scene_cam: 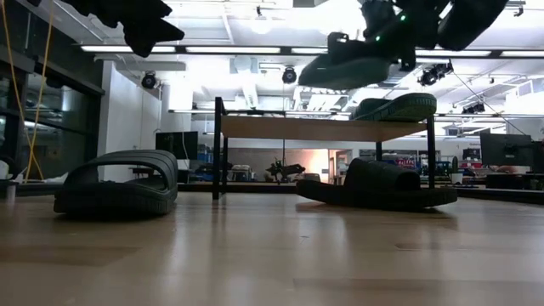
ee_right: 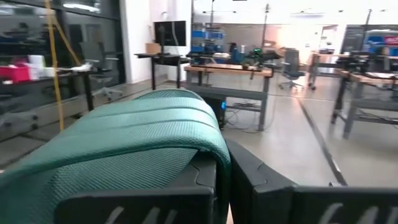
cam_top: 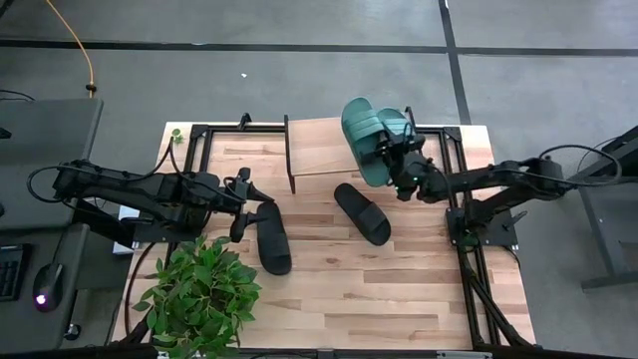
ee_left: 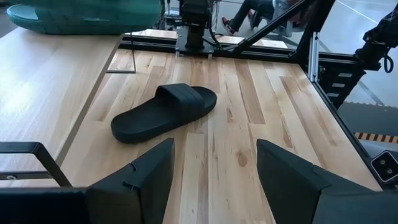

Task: Pick and place slides into the shelf
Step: Put the green slipper on the shelf

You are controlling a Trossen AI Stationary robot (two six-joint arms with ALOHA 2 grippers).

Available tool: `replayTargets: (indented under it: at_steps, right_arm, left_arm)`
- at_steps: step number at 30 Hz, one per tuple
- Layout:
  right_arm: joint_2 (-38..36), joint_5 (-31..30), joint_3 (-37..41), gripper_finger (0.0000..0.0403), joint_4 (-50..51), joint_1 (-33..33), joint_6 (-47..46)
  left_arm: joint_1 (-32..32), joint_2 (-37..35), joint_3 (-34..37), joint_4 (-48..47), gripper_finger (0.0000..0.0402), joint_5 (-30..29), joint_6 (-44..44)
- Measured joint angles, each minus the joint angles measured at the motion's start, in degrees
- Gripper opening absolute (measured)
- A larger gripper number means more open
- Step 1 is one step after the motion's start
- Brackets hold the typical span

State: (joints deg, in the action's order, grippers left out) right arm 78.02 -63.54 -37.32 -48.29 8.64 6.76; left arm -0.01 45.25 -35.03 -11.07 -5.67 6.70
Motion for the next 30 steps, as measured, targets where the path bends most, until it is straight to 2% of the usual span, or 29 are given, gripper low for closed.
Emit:
replayTargets:
  at_steps: [8,20,24,30]
  right_arm:
    - [6.15,-2.59,0.00,0.0000,-5.36,0.63,1.09]
    - [7.23,-5.16,-0.06,0.0000,-4.12,2.36,3.85]
    - [7.23,-4.52,-0.07,0.0000,-3.19,3.02,3.75]
    - [7.23,0.19,-0.07,0.0000,-3.01,4.12,1.31]
  left_arm:
    - [-0.02,0.00,0.00,0.15,0.0209,0.02,0.00]
    - [0.00,0.00,0.00,0.20,0.0209,0.02,0.03]
    - [-0.02,0.00,0.00,0.28,0.0209,0.04,0.06]
    - [-0.02,0.00,0.00,0.57,0.0209,0.04,0.07]
